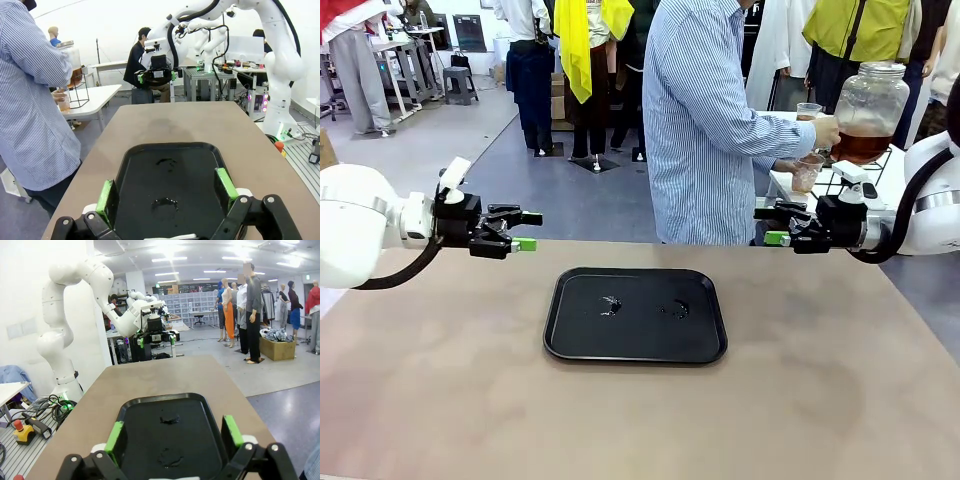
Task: Pour the drink into the iced cup.
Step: Open the gripper to release the iced cup you were holding.
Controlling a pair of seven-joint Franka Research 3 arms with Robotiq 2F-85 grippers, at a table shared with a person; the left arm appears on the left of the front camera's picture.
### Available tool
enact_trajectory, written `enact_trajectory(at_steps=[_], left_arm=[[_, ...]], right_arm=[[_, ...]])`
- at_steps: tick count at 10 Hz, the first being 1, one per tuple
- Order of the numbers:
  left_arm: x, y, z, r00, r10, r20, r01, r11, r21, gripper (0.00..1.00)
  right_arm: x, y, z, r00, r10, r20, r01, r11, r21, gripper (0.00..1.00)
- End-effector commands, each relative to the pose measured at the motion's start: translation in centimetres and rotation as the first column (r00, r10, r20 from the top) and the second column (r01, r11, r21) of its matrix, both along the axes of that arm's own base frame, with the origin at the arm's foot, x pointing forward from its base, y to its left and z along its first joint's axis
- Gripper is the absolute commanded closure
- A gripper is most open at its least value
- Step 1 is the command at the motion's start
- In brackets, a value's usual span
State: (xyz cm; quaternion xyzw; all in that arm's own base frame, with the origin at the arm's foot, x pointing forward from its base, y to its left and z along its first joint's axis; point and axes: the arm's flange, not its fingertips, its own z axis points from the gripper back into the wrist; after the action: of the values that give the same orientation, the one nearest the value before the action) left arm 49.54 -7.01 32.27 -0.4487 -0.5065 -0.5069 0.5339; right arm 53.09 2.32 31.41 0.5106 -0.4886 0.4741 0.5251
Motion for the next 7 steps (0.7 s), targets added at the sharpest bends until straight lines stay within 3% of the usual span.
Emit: enact_trajectory(at_steps=[1, 7], left_arm=[[0.0, -0.09, 0.09, 1.0, -0.001, -0.006, 0.001, 1.0, -0.002, 0.0], [0.0, -0.09, 0.09, 1.0, -0.001, -0.006, 0.001, 1.0, -0.002, 0.0]], right_arm=[[0.15, 0.09, 0.38, 1.0, 0.011, -0.009, -0.011, 1.0, -0.003, 0.0], [0.15, 0.09, 0.38, 1.0, 0.011, -0.009, -0.011, 1.0, -0.003, 0.0]])
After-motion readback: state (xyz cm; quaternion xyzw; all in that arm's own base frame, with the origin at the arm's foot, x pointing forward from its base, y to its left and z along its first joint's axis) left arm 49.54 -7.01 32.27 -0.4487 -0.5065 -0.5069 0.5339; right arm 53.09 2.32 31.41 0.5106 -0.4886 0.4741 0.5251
